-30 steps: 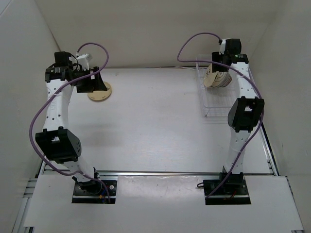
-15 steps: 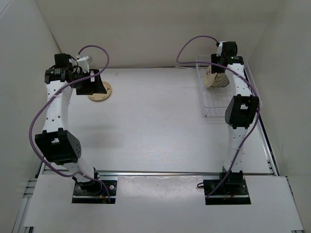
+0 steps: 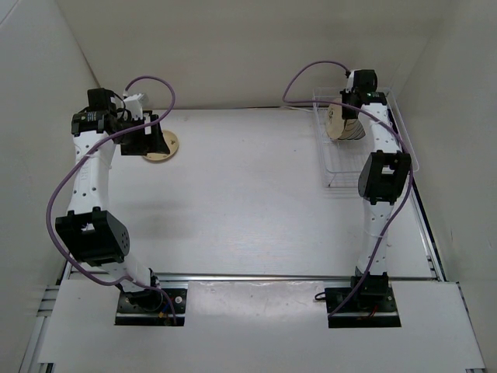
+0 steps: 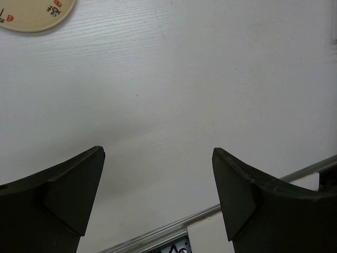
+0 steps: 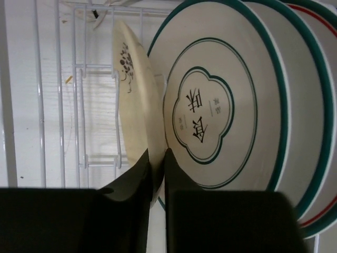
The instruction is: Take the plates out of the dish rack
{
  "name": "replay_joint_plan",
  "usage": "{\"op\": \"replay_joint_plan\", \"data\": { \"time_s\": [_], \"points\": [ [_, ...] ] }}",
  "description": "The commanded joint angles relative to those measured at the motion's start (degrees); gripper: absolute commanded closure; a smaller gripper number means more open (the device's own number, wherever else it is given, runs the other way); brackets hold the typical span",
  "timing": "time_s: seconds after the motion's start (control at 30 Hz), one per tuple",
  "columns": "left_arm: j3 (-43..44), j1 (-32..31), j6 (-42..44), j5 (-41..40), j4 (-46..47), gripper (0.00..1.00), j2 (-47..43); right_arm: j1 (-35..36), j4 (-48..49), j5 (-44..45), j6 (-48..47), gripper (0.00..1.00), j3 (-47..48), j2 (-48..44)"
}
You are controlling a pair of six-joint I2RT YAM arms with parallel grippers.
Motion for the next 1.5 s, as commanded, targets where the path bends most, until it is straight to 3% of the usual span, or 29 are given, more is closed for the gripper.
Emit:
{"op": "replay_joint_plan", "data": {
  "time_s": [0.0, 0.2, 0.63, 0.83, 0.97, 1.1, 1.13, 1.2, 1.3, 1.33, 1.47],
  "points": [
    [-0.11, 0.03, 0.66, -0.08, 0.03, 0.06, -3.05, -0.36, 2.31, -0.67, -0.55, 0.97, 2.8, 0.4],
    [0.41, 0.03, 0.66, 1.05, 0.03, 0.06, -2.53, 0.16, 2.31, 4.42, 0.76, 0.99, 0.26, -3.64],
    [1.56, 0.03, -0.39, 5.09, 1.08, 0.06, -2.53, 6.4, 6.45, 26.83, 1.3, 0.99, -5.9, -13.22],
    [2.61, 0.03, -0.92, 6.77, 1.08, 0.05, -2.53, 10.44, 12.42, 39.66, -2.83, 0.99, -7.74, -16.03],
    [3.14, 0.03, -2.41, 8.08, 1.61, 0.03, -3.14, 11.06, 11.64, 38.19, -1.79, 0.99, -8.27, -19.63],
    [3.75, 0.03, -2.24, 11.6, 1.61, 0.0, -3.14, 11.06, 2.0, 19.25, 4.1, 0.99, -8.88, -26.21],
    [3.75, 0.03, -2.24, 12.3, 1.61, 0.0, -3.14, 11.06, 0.31, 8.67, 4.63, 0.99, -9.41, -27.28],
    [3.75, 0.03, -2.24, 13.45, 1.61, 0.0, -3.14, 11.06, -3.72, -2.19, 7.09, 0.99, -10.99, -30.34],
    [5.33, 0.03, -4.33, 13.71, 2.92, 0.0, -2.01, 10.54, -5.86, -21.44, 8.76, 0.99, -16.34, -34.31],
    [6.03, 0.03, -5.22, 13.02, 3.45, 0.0, -2.0, 10.01, -5.86, -32.29, 9.46, 0.99, -19.84, -35.19],
    [7.62, 0.03, -8.03, 15.37, 5.04, 0.0, 0.1, 10.01, -5.25, -52.88, 12.81, 0.99, -25.84, -35.73]
  ]
}}
